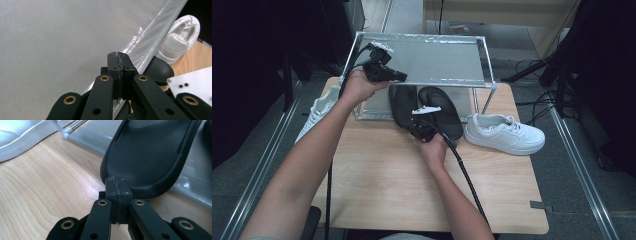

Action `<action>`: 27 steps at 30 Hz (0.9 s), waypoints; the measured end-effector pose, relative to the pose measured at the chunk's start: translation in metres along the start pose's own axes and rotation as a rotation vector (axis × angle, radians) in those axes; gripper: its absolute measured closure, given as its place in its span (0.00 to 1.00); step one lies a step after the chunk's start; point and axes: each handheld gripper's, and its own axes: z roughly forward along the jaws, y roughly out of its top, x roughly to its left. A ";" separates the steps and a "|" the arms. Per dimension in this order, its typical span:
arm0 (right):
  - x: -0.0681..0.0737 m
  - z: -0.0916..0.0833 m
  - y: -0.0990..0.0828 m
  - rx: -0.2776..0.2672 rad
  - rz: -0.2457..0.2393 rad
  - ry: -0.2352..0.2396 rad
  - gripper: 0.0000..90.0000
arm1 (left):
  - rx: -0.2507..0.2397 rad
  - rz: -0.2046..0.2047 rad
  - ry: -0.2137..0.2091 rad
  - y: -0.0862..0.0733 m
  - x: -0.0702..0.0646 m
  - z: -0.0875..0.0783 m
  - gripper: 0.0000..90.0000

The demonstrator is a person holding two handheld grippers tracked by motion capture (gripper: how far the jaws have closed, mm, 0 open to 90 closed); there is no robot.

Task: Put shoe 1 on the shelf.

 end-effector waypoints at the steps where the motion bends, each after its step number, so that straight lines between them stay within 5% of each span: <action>1: 0.001 0.002 0.002 0.000 0.000 -0.004 1.00 | -0.001 -0.006 -0.002 0.000 0.000 0.000 1.00; 15: 0.004 0.027 0.014 -0.007 0.028 0.011 1.00 | -0.024 -0.010 -0.010 -0.004 0.001 0.000 1.00; 27: -0.001 -0.019 0.000 -0.049 0.021 0.055 1.00 | -0.021 -0.005 -0.004 -0.003 0.000 0.000 1.00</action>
